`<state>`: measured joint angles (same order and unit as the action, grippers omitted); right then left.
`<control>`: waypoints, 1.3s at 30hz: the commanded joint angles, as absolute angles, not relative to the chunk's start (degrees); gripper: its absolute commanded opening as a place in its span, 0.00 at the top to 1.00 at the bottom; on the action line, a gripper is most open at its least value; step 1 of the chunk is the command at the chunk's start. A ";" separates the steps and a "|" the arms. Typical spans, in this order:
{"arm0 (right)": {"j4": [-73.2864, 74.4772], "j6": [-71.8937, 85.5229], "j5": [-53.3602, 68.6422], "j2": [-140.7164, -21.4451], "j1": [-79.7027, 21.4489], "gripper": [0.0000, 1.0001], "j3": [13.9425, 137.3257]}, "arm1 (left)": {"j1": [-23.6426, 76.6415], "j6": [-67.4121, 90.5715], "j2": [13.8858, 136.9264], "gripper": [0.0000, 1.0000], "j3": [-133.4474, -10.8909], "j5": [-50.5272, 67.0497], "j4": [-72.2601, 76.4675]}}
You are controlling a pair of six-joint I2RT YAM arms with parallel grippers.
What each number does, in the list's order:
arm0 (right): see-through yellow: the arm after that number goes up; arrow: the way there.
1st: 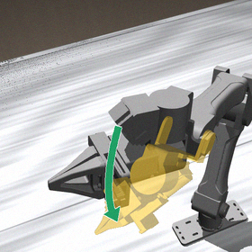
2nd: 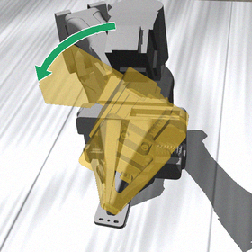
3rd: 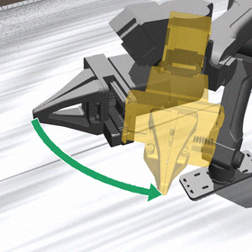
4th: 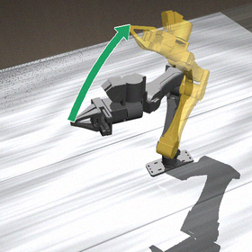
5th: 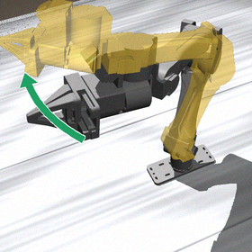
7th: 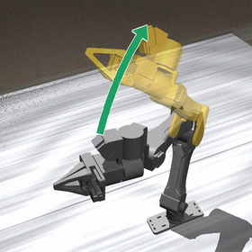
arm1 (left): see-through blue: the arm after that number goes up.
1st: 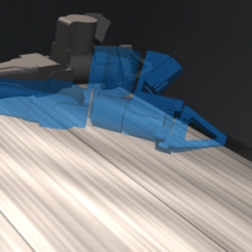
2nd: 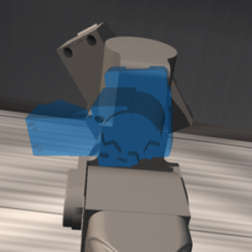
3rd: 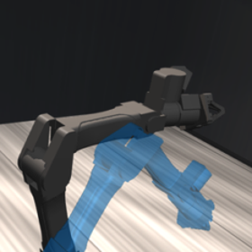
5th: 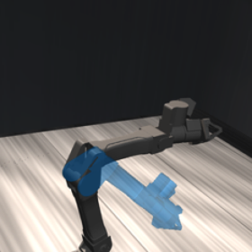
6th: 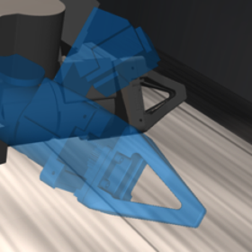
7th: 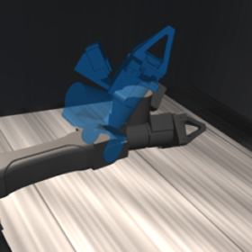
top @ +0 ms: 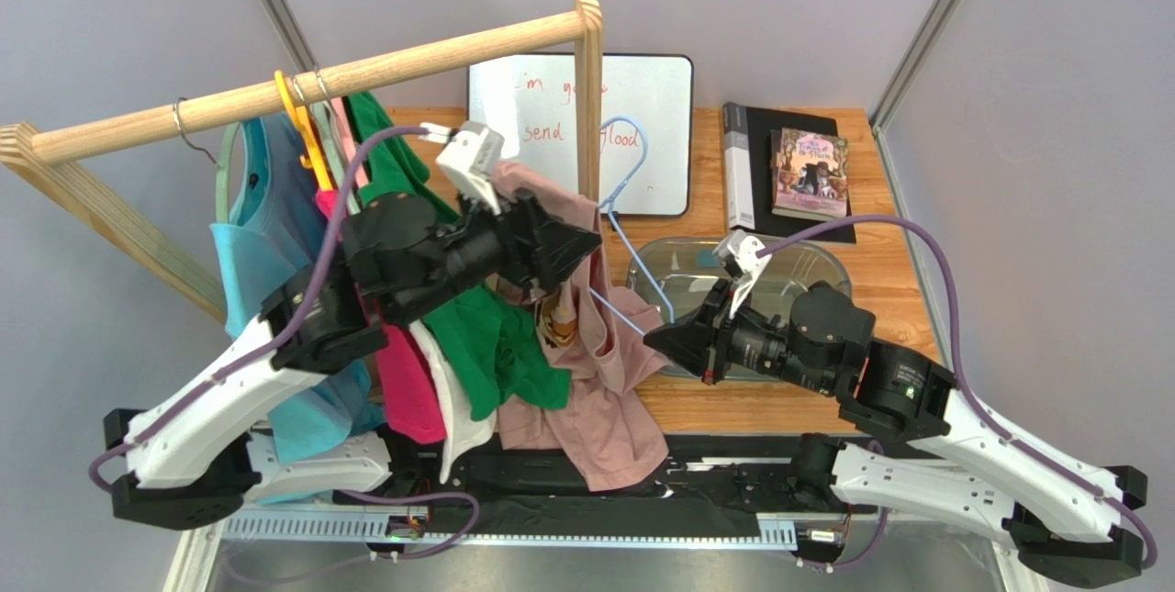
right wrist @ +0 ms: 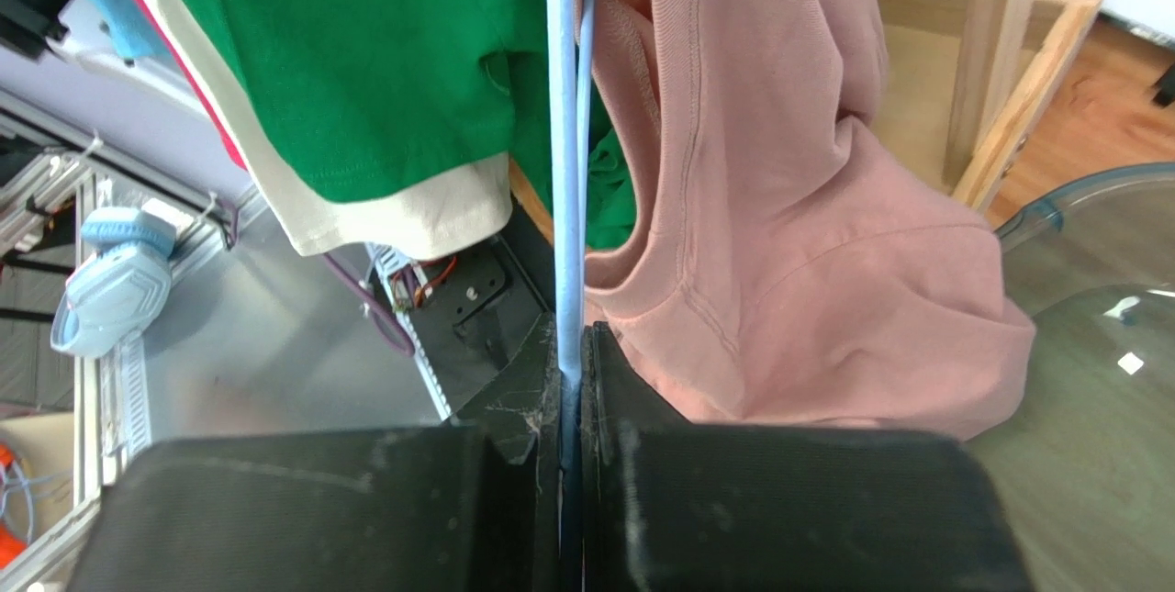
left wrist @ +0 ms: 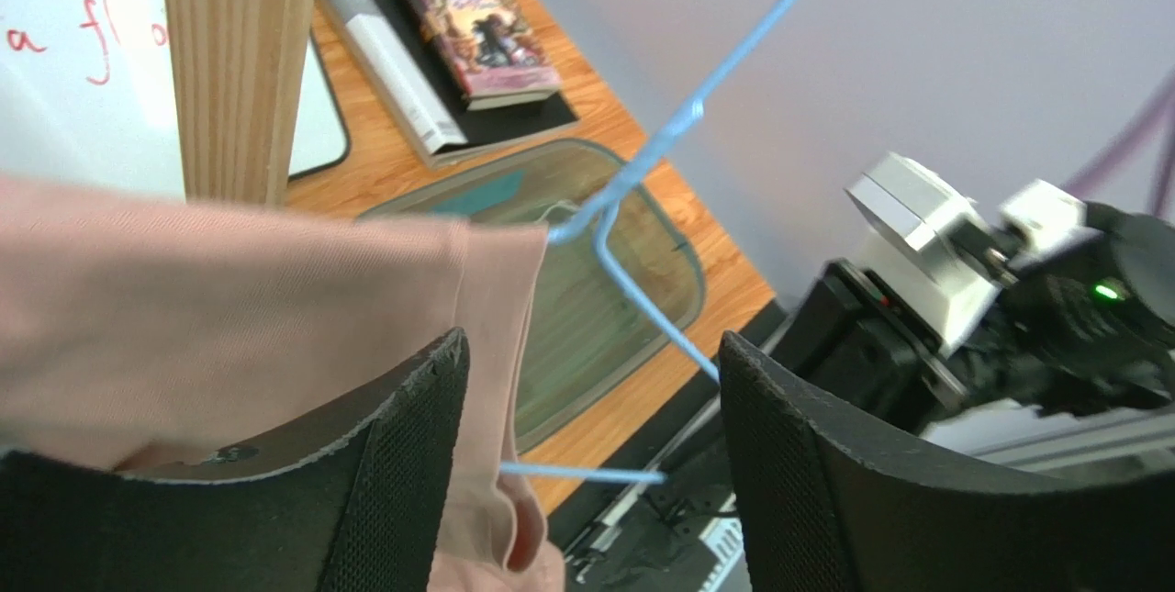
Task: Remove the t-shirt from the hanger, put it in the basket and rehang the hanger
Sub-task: Remove the tshirt from the hanger
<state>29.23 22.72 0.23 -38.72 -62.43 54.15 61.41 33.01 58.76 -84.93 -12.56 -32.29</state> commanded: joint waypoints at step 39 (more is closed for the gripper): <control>34.71 22.50 5.44 -28.05 -62.31 1.00 52.82 | 61.44 31.11 64.43 1.00 -92.45 -33.47 -44.47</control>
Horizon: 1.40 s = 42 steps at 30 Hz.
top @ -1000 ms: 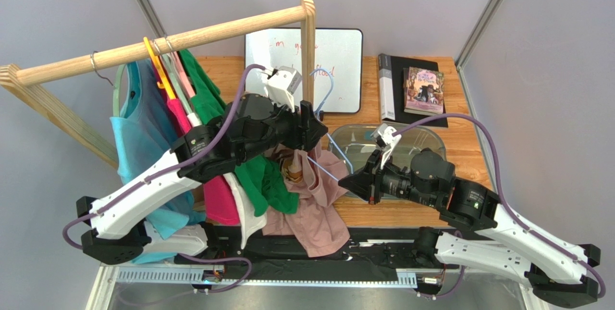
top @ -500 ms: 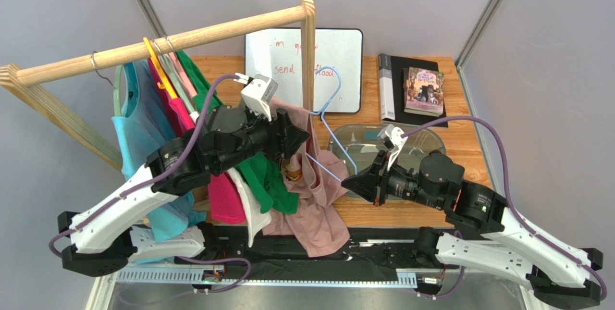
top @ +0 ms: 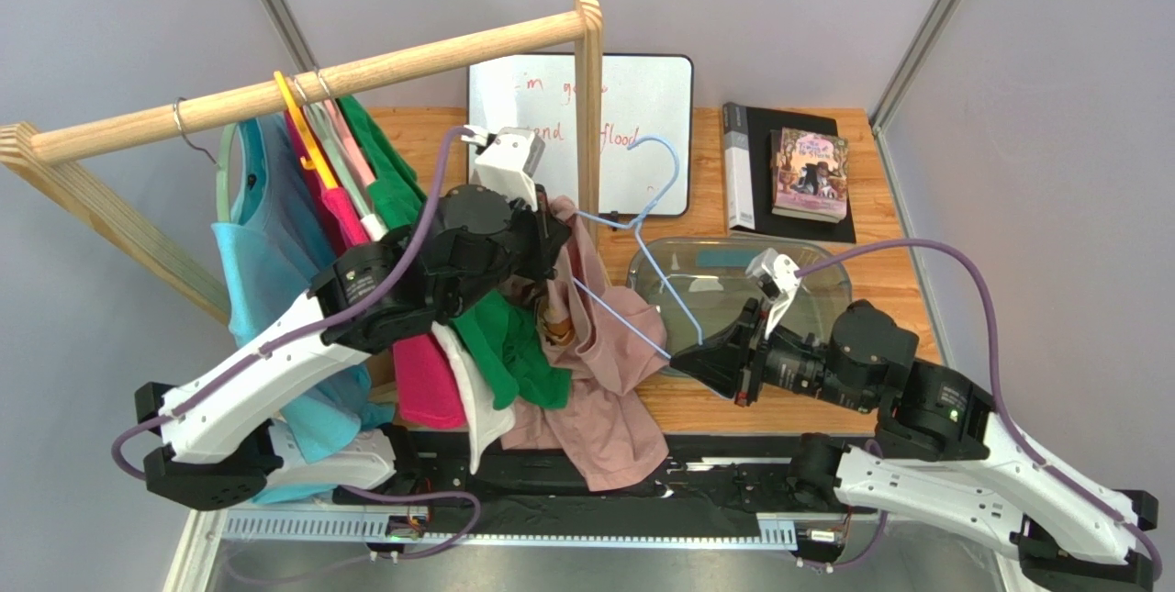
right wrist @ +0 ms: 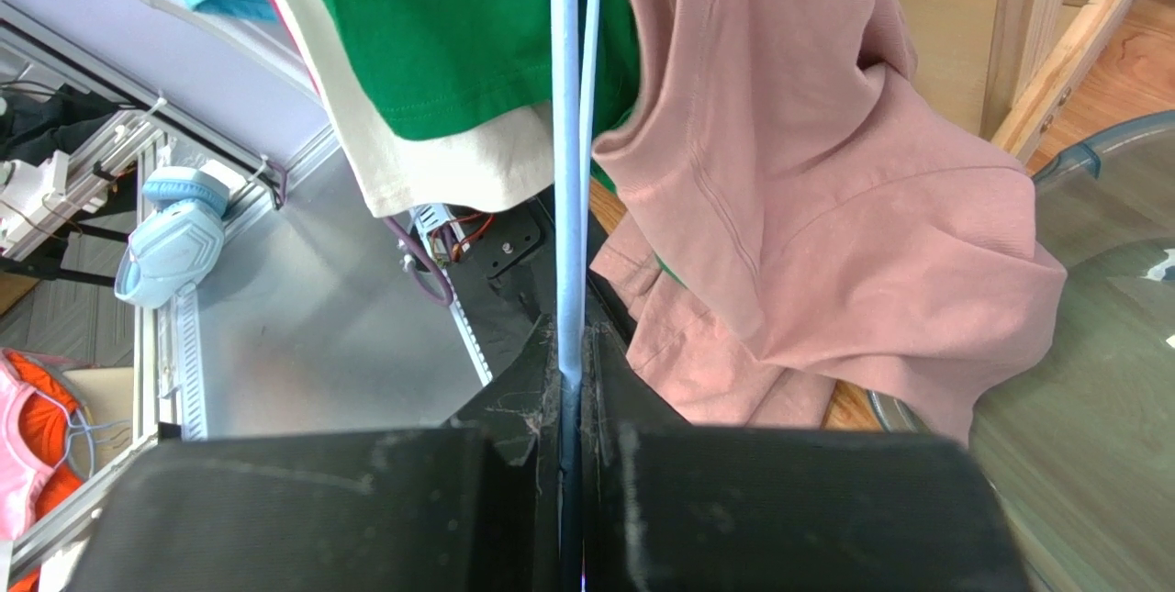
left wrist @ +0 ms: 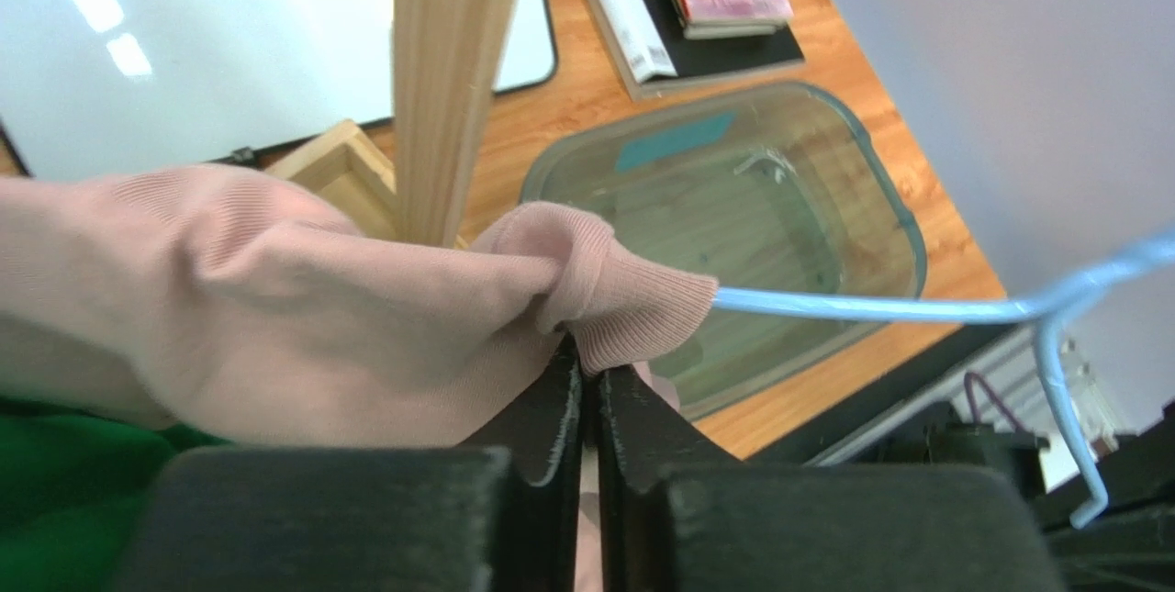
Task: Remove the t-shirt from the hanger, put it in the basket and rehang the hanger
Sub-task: Remove the tshirt from the hanger, then hang the hanger back to the clothesline with the right arm
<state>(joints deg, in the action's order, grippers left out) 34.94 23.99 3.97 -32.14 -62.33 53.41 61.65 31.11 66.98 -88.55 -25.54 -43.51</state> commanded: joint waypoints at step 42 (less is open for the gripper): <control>41.39 13.62 -12.65 -63.62 -62.23 1.00 91.84 | 61.44 38.15 47.90 1.00 -70.14 -23.83 -39.29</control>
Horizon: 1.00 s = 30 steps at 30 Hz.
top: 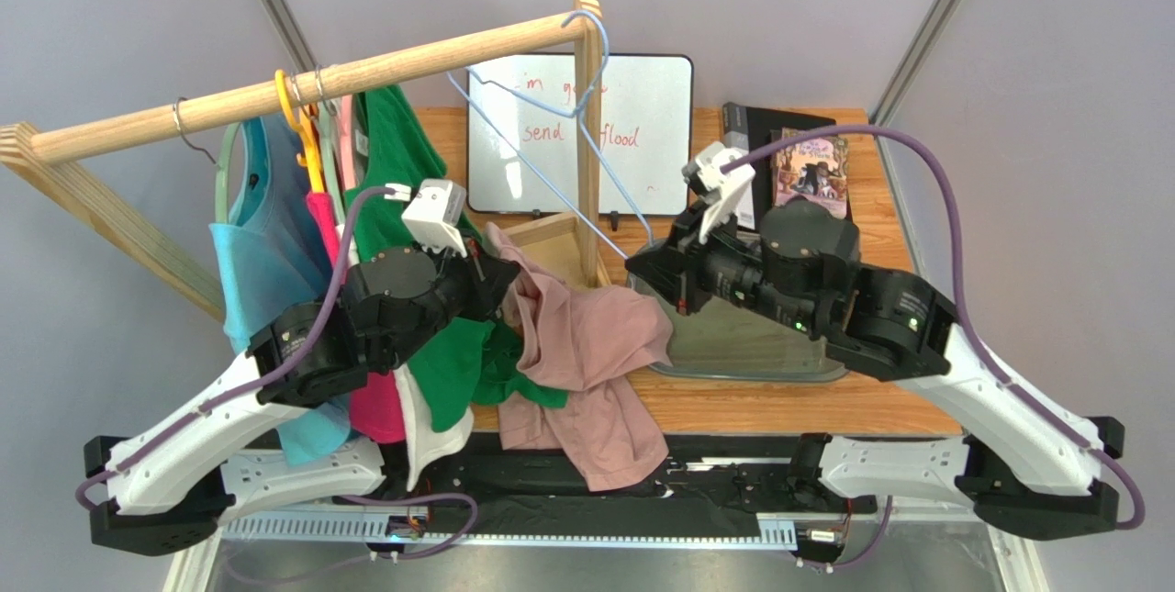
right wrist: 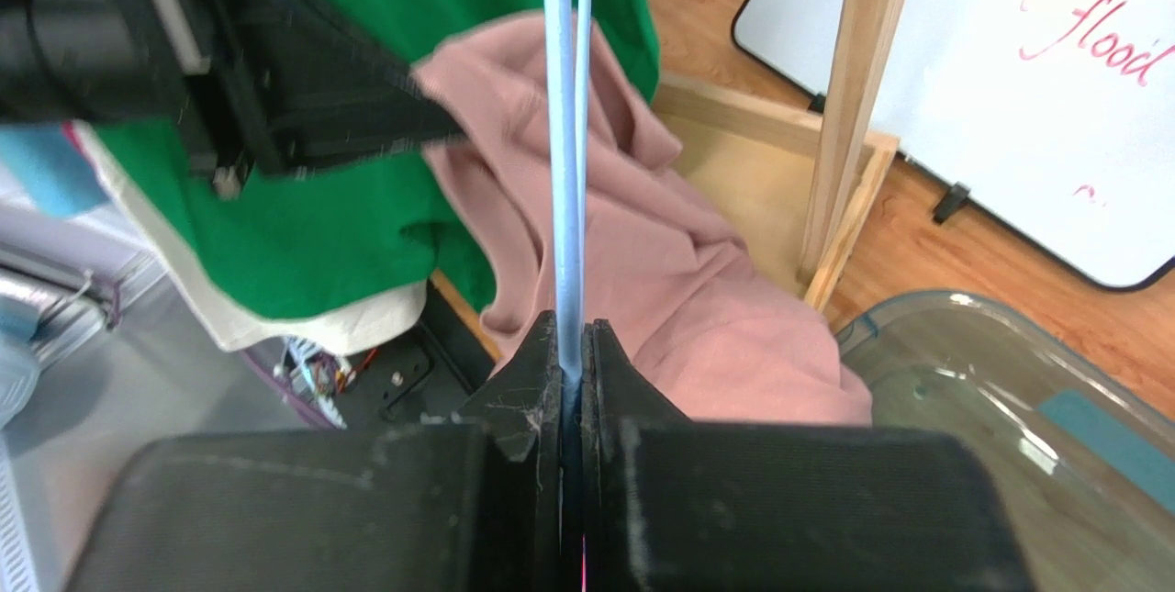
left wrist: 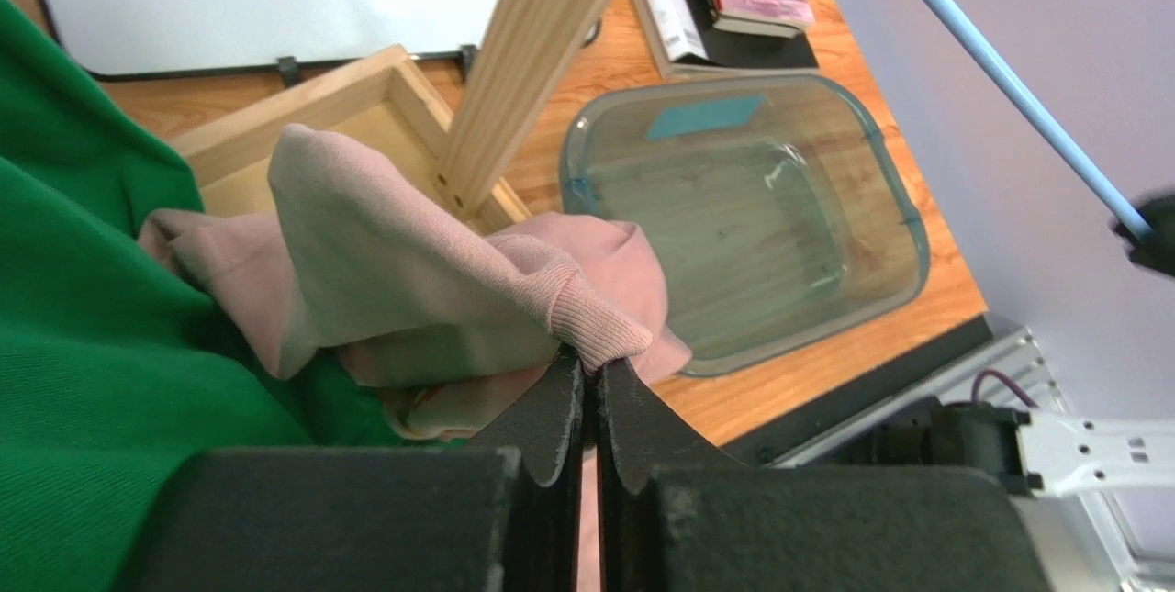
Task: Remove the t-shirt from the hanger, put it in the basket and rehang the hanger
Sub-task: Hang the hanger back to the clothesline with the right arm
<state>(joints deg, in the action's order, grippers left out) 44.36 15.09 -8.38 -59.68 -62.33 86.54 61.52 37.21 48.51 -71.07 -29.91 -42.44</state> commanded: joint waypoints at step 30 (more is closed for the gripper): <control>41.66 19.51 -13.36 -69.26 -56.87 0.89 89.30 | 61.44 36.65 46.23 1.00 -69.70 -11.25 -33.84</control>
<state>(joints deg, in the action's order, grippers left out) 43.62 18.63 -12.67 -71.75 -57.01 90.19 61.49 36.97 47.00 -68.93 -13.04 -37.32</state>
